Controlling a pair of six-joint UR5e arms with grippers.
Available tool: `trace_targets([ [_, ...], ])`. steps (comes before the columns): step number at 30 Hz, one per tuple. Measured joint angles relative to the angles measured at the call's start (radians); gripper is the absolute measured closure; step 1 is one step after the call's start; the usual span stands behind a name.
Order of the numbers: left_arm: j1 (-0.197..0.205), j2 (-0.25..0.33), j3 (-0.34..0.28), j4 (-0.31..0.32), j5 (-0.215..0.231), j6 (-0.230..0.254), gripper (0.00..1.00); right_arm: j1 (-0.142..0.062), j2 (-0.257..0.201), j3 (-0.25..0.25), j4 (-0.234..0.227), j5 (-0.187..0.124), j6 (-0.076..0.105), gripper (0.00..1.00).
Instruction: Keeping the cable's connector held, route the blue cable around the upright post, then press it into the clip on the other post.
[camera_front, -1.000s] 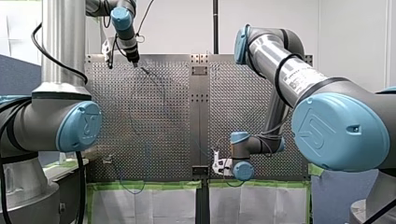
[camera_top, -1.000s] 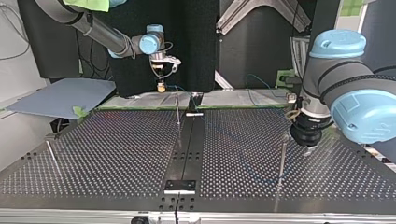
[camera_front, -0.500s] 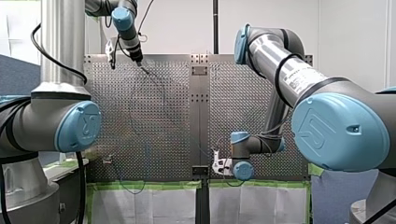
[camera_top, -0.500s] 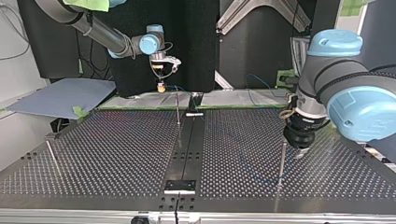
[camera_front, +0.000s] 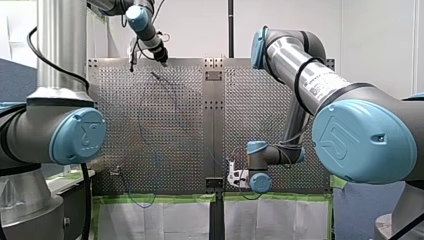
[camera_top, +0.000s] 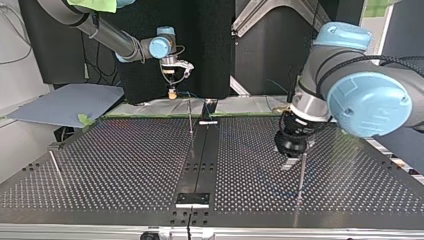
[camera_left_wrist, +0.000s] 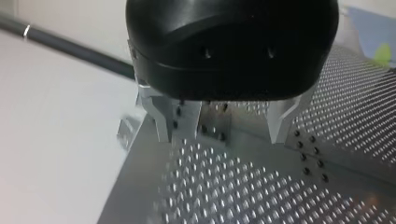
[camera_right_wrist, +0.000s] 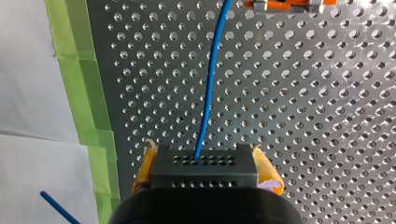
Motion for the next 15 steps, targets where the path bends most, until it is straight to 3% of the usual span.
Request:
trace_targets([
  [9,-0.077,-0.035,0.0,0.077,-0.052,0.072,0.0,-0.002,0.0,-0.001,-0.007,-0.006,0.004,1.0],
  [15,-0.128,-0.084,0.0,0.127,-0.102,0.082,0.0,-0.007,0.0,-0.001,-0.005,-0.014,0.005,1.0],
])
